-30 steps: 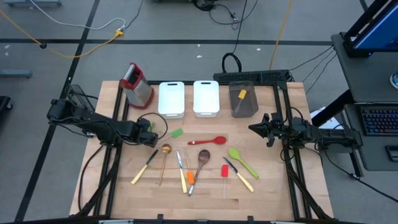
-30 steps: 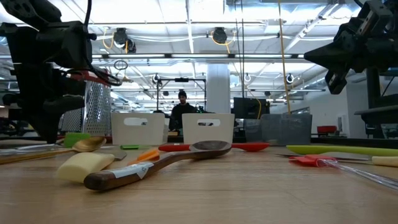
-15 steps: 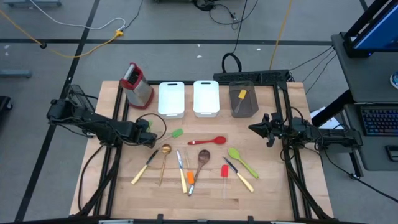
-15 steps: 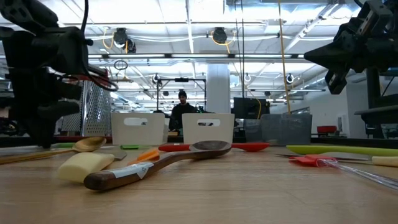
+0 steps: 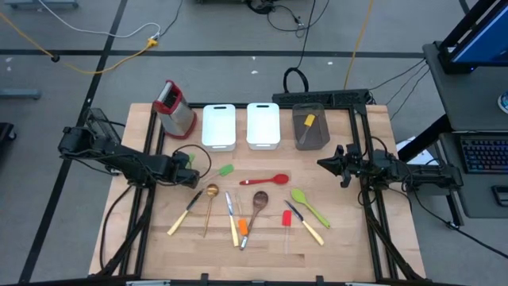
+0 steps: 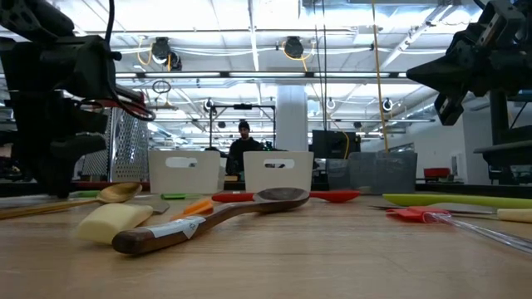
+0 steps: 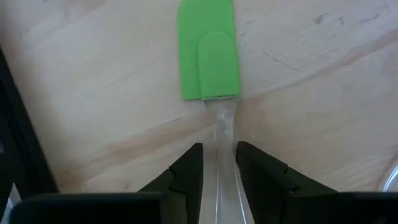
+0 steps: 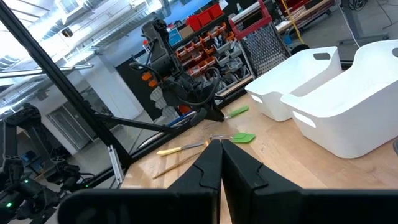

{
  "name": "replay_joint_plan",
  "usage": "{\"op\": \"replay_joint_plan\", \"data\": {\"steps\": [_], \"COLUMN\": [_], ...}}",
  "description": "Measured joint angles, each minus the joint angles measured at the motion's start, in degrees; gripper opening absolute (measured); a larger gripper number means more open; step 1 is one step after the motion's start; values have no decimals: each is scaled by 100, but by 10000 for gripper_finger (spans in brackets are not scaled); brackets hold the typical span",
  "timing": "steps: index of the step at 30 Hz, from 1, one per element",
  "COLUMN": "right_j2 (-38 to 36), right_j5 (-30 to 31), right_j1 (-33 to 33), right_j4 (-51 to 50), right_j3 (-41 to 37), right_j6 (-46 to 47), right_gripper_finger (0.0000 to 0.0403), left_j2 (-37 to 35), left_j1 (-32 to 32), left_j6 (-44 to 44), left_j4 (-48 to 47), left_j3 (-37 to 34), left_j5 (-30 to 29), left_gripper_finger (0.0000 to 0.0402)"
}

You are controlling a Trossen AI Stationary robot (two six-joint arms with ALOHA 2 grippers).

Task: Pick & Place Kitchen Items
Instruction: Put the green silicone spatula into the black bin

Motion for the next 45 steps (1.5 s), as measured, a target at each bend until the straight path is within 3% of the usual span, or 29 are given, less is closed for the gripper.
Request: {"op": "replay_joint_plan", "data": {"steps": [3,9,45], "right_j2": [0,0,-1], "right_j5": [0,-1,-2], "right_j1": [0,0,0], "right_j4": [0,-2,-9], "right_j3": [0,-1,-2], "right_j6": [-1,1,2], "right_gripper_finger": [0,0,0], "left_j2": [3,5,-89], "left_j1": [1,3,-12], "left_j6": [-1,-30,123], "left_j4": [83,275,492], "left_j3": [-5,-9,216], "left_j5": [29,39,-127], "left_gripper_finger": [96,13,1]}}
